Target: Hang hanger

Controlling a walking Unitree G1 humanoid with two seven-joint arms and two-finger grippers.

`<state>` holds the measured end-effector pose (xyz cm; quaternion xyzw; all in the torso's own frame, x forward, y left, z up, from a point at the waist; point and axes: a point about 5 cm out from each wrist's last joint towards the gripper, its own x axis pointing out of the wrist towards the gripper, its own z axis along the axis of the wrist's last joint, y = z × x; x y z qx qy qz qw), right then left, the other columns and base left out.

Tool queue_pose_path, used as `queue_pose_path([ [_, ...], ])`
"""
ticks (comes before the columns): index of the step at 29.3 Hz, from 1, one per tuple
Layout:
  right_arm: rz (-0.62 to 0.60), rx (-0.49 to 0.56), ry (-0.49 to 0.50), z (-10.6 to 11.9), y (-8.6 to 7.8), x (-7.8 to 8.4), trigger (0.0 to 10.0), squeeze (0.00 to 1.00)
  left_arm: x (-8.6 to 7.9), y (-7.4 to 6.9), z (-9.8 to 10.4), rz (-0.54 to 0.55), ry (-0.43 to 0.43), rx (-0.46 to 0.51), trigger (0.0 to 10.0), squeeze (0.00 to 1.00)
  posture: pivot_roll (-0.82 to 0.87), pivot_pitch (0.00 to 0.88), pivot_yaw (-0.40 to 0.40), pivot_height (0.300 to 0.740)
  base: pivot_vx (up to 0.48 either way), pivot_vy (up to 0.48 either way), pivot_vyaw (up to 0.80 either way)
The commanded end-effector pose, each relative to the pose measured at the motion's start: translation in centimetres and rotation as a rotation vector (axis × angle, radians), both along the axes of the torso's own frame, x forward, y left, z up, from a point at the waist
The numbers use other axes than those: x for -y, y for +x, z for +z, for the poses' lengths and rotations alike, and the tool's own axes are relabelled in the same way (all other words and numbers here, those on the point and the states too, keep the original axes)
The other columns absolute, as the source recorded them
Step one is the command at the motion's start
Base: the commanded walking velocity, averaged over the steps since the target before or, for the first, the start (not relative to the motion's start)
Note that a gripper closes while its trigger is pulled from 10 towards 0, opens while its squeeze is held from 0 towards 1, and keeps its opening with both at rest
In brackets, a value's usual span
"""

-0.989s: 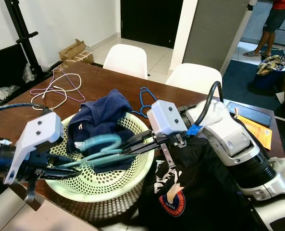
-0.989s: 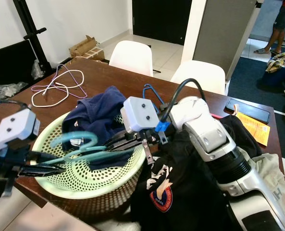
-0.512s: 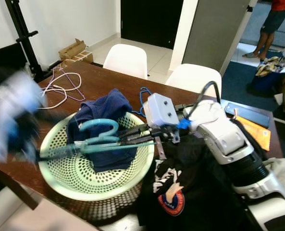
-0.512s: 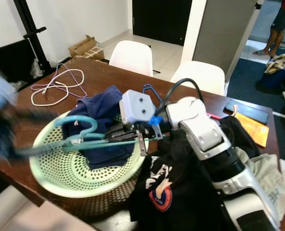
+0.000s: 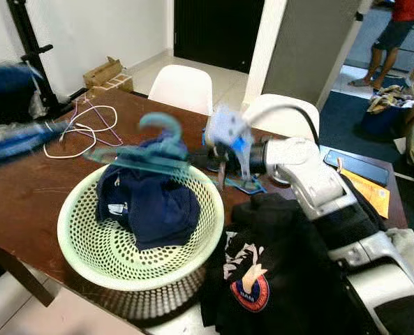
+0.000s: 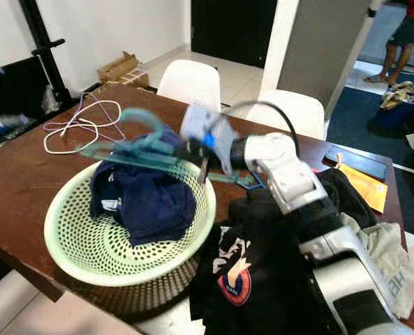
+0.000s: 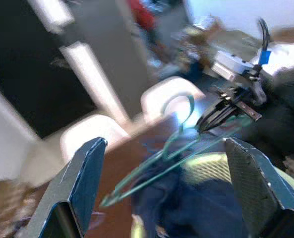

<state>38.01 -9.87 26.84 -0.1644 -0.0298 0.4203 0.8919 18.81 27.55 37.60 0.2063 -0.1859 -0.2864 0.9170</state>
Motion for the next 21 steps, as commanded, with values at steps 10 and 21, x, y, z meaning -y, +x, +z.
queue_pose_path([
  [10,-0.382,-0.114,0.551,1.8,2.5,5.5,0.0,0.00,-1.3,2.1,-5.7,0.247,-0.227,-0.077,10.0,1.00,0.21,0.000,-0.091,0.740,0.000,0.000,0.00],
  [21,-0.227,-0.186,0.762,1.9,2.0,4.4,0.0,0.00,-2.6,4.4,-7.3,0.411,-0.492,-0.008,10.0,1.00,0.19,0.000,-0.073,0.740,0.000,0.000,0.00],
])
